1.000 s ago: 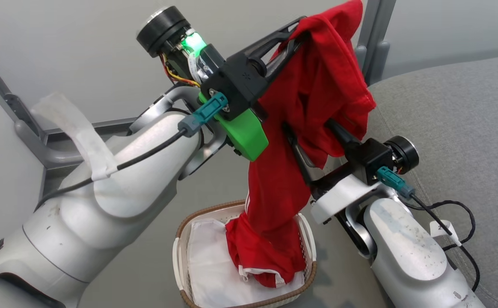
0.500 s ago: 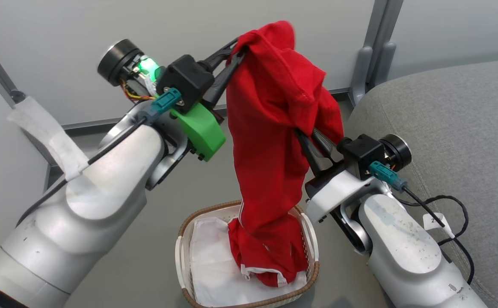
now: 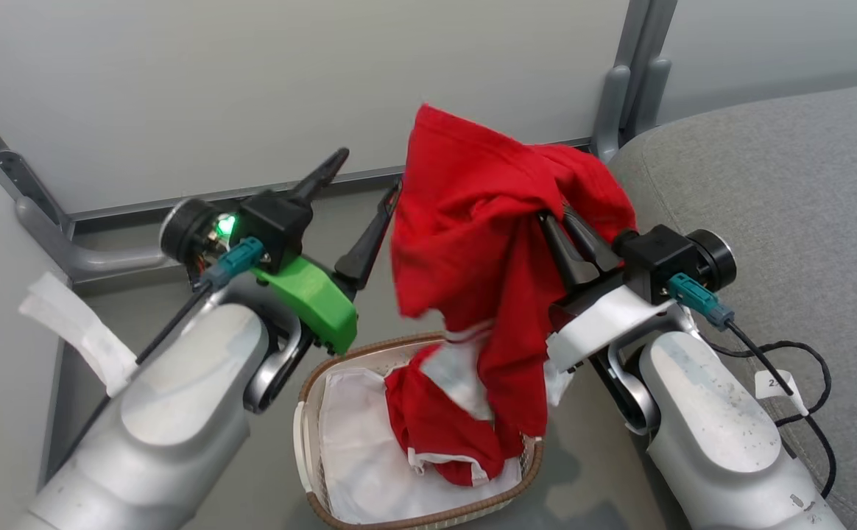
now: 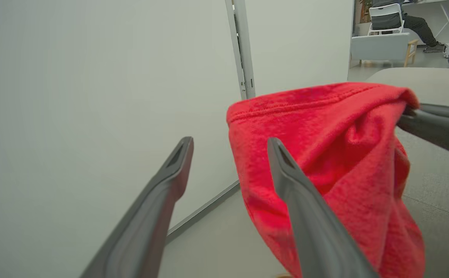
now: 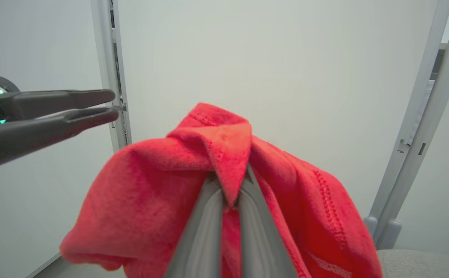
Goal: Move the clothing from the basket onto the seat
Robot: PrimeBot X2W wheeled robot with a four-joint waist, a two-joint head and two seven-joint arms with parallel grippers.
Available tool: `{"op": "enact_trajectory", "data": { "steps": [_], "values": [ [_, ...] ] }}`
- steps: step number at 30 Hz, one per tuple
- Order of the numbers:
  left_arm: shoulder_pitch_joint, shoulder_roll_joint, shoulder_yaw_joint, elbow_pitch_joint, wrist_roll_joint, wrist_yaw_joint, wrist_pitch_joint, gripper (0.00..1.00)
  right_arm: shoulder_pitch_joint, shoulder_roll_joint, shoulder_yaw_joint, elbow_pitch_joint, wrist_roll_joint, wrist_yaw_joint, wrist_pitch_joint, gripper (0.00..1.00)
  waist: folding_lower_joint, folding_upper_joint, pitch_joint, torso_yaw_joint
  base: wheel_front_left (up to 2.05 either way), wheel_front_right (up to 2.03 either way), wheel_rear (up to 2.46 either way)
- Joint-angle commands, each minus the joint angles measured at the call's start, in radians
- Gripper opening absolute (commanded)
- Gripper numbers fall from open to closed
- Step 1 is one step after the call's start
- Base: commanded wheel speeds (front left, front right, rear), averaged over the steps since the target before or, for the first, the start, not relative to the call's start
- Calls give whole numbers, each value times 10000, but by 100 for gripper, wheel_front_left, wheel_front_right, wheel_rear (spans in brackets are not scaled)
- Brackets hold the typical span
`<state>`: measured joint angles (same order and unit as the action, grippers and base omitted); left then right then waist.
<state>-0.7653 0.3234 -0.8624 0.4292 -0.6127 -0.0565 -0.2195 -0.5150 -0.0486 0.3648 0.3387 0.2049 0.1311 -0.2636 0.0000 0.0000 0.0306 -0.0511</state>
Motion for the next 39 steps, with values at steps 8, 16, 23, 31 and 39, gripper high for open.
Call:
{"op": "enact_trajectory", "data": {
  "steps": [8,16,23,31,39],
  "values": [
    [1833,-298,408,-455,-513,367,-402,100,246,-34,-548,-160,-278,-7,-17,0,0,0,173,-15,0,0,0],
    [2902,-384,548,-842,-125,548,-465,100,400,-37,-934,-205,-488,-7,-17,0,0,0,310,47,0,0,0],
    [3375,-474,890,-1257,385,648,-461,100,566,-40,-1332,-321,-611,-7,-17,0,0,0,476,-83,0,0,0],
    [3740,-505,1226,-1779,901,613,-447,100,785,-35,-1837,-805,-976,-7,-19,0,0,0,907,-1142,0,0,0],
    [3756,-388,1204,-2130,1404,618,-447,100,1044,-37,-2313,-1381,-1093,-10,-19,0,0,0,1431,-2988,0,0,0]
  ]
}}
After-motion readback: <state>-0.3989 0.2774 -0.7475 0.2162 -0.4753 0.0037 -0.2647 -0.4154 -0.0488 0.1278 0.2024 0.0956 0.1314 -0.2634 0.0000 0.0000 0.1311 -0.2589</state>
